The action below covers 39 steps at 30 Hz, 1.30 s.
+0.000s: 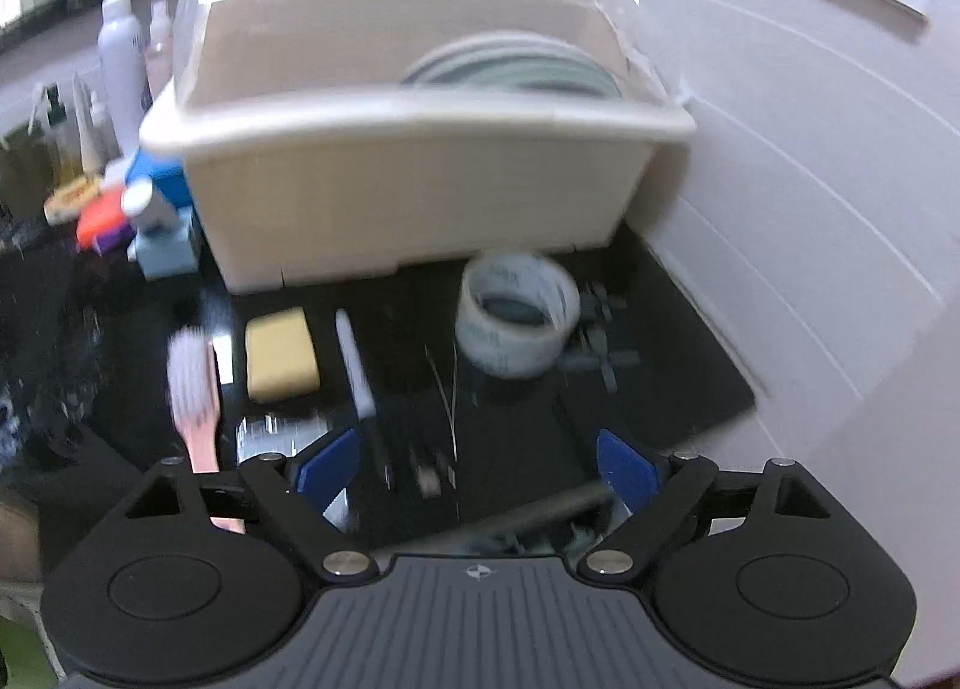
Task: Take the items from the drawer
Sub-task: 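Open the left gripper to release the tape roll and withdraw, then move the right gripper to the drawer's silver handle and grasp it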
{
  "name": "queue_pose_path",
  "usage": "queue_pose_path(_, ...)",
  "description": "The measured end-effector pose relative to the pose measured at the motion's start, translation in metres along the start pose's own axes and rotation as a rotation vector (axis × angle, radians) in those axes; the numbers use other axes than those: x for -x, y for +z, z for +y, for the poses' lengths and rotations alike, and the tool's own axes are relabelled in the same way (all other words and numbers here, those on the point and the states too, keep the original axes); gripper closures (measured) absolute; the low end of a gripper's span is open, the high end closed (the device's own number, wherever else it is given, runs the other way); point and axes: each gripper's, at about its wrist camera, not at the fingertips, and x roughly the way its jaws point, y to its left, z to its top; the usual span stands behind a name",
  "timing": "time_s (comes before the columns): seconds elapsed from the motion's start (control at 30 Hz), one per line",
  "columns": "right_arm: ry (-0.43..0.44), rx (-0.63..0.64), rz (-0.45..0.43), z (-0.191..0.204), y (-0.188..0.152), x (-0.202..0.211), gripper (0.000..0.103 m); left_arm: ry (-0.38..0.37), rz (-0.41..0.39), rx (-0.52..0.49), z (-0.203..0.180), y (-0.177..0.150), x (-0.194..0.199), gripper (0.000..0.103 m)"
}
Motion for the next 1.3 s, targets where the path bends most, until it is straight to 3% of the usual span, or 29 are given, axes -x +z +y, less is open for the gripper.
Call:
queue_pose_path(0.27, 0.006, 0.032, -0.031, 0.013, 0.013, 0.007, 0.027, 0.085, -0.054, -0.141, 0.000, -0.083, 0.026, 0.016)
queue_pose_path(0.47, 0.001, 0.027, -0.053, 0.017, 0.015, 0.009, 0.027, 0.047, -0.071, -0.111, 0.006, -0.148, 0.035, 0.016)
queue_pose_path(0.6, -0.007, 0.018, -0.064, 0.018, 0.016, 0.009, 0.027, 0.074, -0.098, -0.067, 0.016, -0.182, 0.040, 0.016)
queue_pose_path(0.83, -0.021, 0.001, -0.084, 0.021, 0.018, 0.010, 0.027, 0.083, -0.153, -0.018, 0.024, -0.224, 0.056, 0.016)
queue_pose_path(1.3, -0.081, -0.065, -0.026, 0.017, 0.003, -0.009, 0.027, 0.149, -0.240, -0.030, 0.024, -0.281, 0.061, 0.016)
